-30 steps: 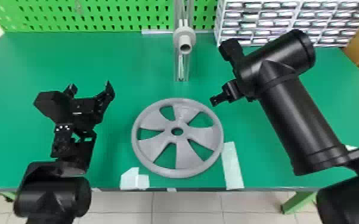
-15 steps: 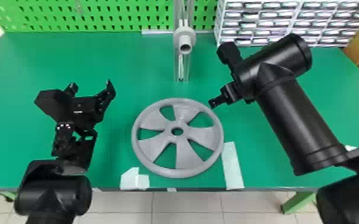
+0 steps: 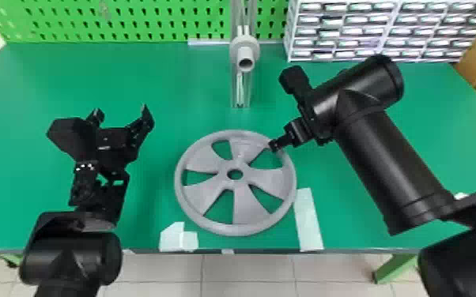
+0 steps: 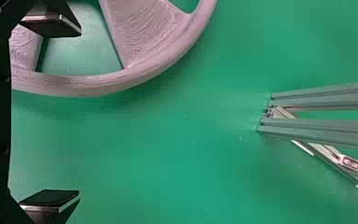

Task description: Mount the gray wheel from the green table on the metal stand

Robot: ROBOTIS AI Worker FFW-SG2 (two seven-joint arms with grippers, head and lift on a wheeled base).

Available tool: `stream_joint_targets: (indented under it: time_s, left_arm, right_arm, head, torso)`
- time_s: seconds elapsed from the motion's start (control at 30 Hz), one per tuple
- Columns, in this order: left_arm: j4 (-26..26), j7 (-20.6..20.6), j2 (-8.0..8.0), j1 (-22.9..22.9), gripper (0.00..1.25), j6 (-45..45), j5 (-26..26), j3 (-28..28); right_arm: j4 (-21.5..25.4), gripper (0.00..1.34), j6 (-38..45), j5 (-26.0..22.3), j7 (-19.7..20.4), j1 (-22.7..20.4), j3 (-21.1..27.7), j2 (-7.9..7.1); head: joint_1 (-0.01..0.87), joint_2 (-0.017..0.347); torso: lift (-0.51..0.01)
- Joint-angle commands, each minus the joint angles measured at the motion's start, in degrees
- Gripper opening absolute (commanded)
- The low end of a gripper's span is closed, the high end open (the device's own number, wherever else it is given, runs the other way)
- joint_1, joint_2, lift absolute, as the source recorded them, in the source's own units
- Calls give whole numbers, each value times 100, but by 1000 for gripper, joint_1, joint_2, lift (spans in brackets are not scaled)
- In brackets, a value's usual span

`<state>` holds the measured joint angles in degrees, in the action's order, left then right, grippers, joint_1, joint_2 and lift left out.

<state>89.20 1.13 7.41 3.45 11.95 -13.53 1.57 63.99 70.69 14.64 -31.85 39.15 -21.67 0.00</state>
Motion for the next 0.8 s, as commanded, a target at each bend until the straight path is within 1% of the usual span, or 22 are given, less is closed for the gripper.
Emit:
stream_joint_targets:
  time_s: [0.0, 0.77]
  left_arm:
    - [0, 1, -2, -2, 1055, -8, -9, 1]
    - [-8, 1, 7, -37, 1055, -8, 0, 19]
  right_arm:
    - [-124, 1253, -38, -93, 12, 23, -83, 5]
    - [-695, 1249, -214, -480, 267, 93, -390, 5]
  head:
    - [868, 52]
    - [868, 52]
  torso:
    - [-93]
    - [-93]
